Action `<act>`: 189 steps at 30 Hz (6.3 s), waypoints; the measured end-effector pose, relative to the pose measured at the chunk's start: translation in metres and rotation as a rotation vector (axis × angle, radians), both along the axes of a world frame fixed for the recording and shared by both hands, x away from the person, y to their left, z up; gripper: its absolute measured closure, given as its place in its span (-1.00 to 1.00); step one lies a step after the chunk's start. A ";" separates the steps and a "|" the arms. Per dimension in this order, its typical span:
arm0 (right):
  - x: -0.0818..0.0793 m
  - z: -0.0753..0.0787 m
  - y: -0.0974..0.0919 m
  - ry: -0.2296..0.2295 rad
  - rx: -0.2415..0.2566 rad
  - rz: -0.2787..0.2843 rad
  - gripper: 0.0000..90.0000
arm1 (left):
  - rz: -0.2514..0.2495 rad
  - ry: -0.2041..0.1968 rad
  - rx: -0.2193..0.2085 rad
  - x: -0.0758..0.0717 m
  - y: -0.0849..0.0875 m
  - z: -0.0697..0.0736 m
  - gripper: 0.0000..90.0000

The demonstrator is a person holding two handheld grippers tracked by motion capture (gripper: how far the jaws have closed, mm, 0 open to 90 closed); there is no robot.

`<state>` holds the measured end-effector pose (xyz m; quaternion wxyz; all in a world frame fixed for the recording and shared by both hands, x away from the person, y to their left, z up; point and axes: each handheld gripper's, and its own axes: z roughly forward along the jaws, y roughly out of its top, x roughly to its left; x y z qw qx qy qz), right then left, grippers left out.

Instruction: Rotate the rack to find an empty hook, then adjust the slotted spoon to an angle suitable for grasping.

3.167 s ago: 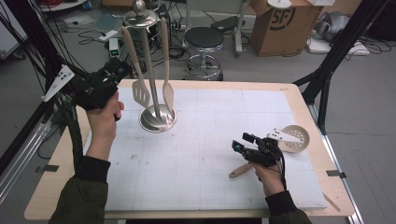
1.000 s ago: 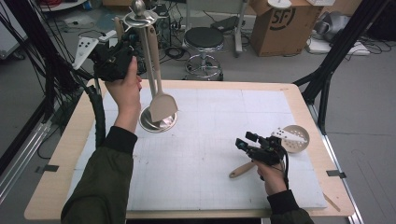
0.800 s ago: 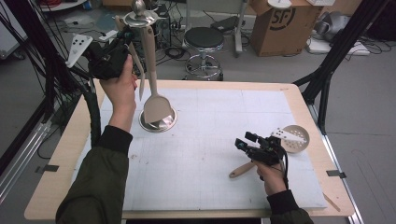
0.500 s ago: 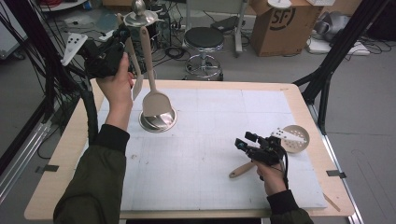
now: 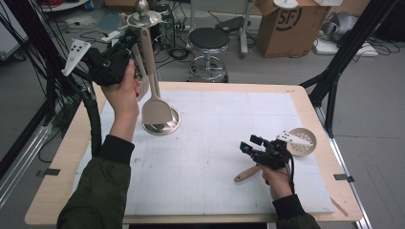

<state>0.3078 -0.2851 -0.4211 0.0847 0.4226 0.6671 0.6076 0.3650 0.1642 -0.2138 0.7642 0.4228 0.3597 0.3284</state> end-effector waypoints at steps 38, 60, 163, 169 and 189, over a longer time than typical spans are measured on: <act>0.000 -0.001 0.001 0.000 -0.005 0.004 -0.38 | 0.083 0.046 0.023 0.012 0.018 0.006 0.99; 0.002 -0.005 0.007 0.005 -0.028 0.012 -0.38 | -0.118 0.032 0.092 -0.011 0.028 -0.027 -0.33; 0.001 -0.008 -0.001 0.016 -0.057 -0.007 -0.38 | -0.207 0.412 0.246 -0.088 0.055 -0.221 -0.48; -0.001 -0.007 -0.005 0.016 -0.042 -0.017 -0.38 | -0.213 0.421 0.261 -0.087 0.054 -0.223 -0.48; -0.015 -0.004 -0.014 0.009 -0.110 0.025 -0.34 | -0.226 0.396 0.223 -0.083 0.056 -0.223 -0.48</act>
